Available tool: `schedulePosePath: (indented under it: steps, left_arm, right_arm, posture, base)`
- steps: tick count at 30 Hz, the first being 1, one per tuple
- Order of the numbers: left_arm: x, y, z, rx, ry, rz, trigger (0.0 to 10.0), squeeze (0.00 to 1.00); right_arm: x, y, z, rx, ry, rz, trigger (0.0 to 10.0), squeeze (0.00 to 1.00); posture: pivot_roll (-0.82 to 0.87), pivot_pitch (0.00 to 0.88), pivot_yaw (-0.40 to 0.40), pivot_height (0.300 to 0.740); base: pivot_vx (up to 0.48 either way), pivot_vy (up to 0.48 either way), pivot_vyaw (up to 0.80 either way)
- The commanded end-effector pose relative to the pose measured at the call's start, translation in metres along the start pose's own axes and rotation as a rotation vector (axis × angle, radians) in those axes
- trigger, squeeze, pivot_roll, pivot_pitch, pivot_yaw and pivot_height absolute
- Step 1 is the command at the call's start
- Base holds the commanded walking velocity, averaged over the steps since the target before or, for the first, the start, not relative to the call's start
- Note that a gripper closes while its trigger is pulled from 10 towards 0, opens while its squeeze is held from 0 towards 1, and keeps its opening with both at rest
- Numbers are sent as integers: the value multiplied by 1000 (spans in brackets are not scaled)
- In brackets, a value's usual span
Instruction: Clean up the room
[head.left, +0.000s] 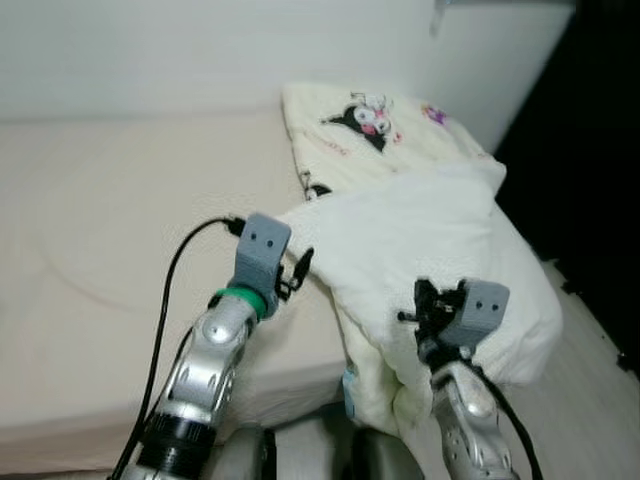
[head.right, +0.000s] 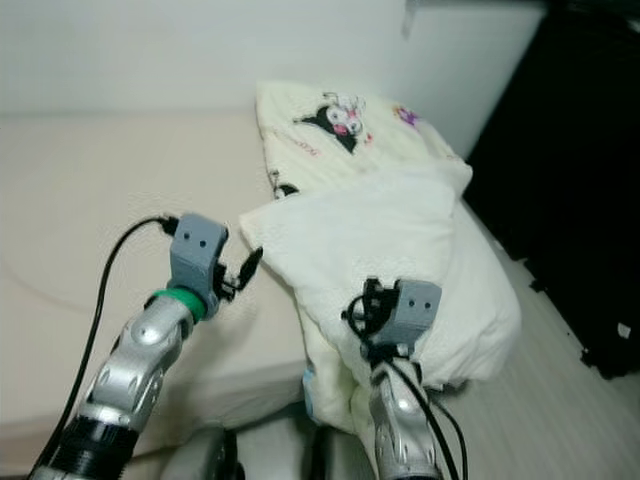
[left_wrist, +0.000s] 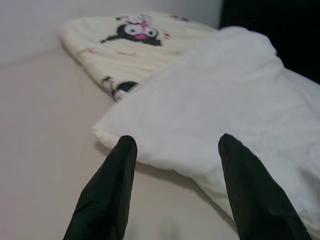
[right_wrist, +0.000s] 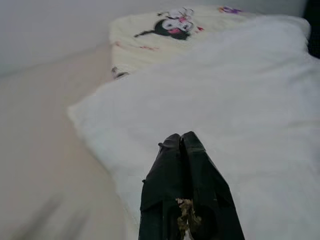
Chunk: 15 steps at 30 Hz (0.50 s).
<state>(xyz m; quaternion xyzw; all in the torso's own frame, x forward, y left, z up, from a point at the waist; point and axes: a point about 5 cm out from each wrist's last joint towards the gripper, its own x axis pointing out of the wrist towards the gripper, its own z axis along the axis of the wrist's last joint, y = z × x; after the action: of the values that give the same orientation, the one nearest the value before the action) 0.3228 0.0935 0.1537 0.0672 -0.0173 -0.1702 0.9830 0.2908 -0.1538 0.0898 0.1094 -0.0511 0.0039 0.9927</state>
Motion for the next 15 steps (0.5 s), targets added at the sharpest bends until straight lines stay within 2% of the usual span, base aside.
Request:
schedulePosePath:
  steps: [1,15]
  left_arm:
    - [-1,-3,-5,-3,23,-13,10000,0]
    - [-1,-3,-6,1,27,-14,10000,0]
  right_arm:
    - [-4,-5,-6,3,22,-23,10000,0]
    - [-1,-6,0,21,-5,-11,10000,0]
  posture:
    - [0,96,14,599]
    - [2,99,18,599]
  base:
    - [0,0,0]
    - [0,0,0]
